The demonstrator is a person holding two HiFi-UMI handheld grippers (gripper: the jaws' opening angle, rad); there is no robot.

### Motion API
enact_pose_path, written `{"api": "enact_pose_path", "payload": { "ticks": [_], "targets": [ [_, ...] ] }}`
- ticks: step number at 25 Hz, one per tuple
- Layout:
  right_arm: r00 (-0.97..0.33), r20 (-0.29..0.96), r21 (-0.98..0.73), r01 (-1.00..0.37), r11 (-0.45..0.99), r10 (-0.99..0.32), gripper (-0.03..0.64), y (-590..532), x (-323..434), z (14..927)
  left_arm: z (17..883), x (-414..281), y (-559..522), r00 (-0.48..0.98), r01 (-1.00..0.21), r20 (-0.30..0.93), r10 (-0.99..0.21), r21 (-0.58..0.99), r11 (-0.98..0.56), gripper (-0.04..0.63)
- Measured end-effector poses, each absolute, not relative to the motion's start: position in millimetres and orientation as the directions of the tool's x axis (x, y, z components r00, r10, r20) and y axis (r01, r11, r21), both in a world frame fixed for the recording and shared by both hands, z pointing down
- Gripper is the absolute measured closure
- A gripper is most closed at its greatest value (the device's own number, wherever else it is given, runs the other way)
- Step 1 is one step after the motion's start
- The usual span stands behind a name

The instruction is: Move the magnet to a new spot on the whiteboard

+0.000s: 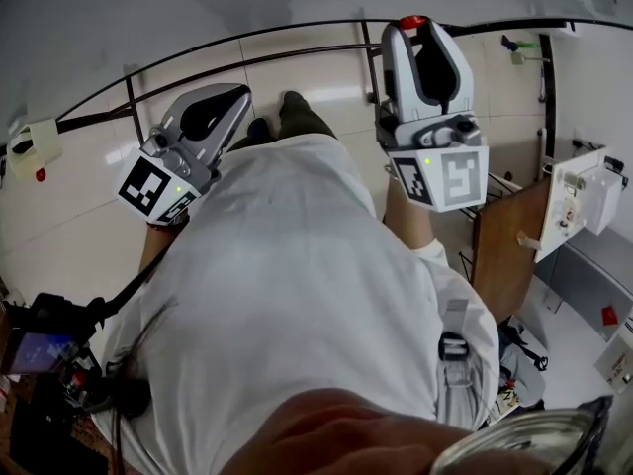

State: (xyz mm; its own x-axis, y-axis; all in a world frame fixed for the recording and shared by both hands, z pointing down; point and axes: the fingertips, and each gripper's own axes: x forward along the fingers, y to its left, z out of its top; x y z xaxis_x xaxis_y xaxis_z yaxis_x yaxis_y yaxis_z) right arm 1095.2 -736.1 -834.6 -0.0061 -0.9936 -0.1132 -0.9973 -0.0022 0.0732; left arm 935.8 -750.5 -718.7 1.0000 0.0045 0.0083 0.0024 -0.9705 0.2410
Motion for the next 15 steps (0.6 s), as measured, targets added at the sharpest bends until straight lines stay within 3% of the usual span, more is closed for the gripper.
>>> {"api": "enact_pose_path", "payload": {
  "ticks": [5, 15],
  "targets": [
    [0.033, -0.135, 0.105, -0.993, -0.048, -0.99, 0.491, -744, 1114, -848, -729, 939, -769, 0.997, -0.01, -0.067, -0.032, 0.303, -0.953, 0.595],
    [0.13, -0.209, 0.168, -0.972, -0.167, -0.969, 0.491, -749, 1150, -880, -736, 975, -755, 0.998, 0.068, -0.036, 0.061, 0.26, -0.963, 0.595]
  ]
}}
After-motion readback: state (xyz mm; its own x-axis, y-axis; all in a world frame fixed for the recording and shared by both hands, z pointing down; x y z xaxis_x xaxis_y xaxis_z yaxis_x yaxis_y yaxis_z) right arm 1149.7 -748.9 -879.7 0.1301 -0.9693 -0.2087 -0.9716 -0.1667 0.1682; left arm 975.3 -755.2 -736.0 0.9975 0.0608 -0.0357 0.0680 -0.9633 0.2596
